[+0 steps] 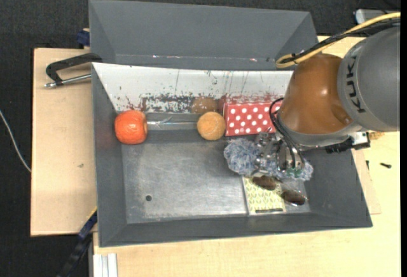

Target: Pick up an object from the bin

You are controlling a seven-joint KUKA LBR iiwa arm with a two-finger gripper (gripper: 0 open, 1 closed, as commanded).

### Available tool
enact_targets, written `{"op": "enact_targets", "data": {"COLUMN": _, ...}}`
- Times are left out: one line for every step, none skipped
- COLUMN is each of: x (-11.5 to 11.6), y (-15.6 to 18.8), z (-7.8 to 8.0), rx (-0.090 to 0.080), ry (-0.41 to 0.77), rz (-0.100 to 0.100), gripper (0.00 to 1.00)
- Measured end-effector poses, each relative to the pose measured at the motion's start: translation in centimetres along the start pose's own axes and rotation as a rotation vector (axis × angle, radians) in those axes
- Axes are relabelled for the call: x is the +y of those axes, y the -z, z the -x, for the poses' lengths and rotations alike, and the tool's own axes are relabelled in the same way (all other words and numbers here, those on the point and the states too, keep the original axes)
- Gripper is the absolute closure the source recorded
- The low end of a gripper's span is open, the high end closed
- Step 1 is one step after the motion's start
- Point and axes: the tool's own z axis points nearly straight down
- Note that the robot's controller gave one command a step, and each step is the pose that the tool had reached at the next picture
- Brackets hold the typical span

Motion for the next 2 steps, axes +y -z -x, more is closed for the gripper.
{"op": "enact_targets", "data": {"x": 0.0, "y": 0.5, "z": 0.0, "rx": 0.003, "ry": 0.0, "rz": 0.0, "gripper": 1.0}}
{"op": "enact_targets", "data": {"x": 0.1, "y": 4.9, "z": 0.2, "rx": 0.001, "ry": 0.0, "rz": 0.0, "gripper": 1.0}}
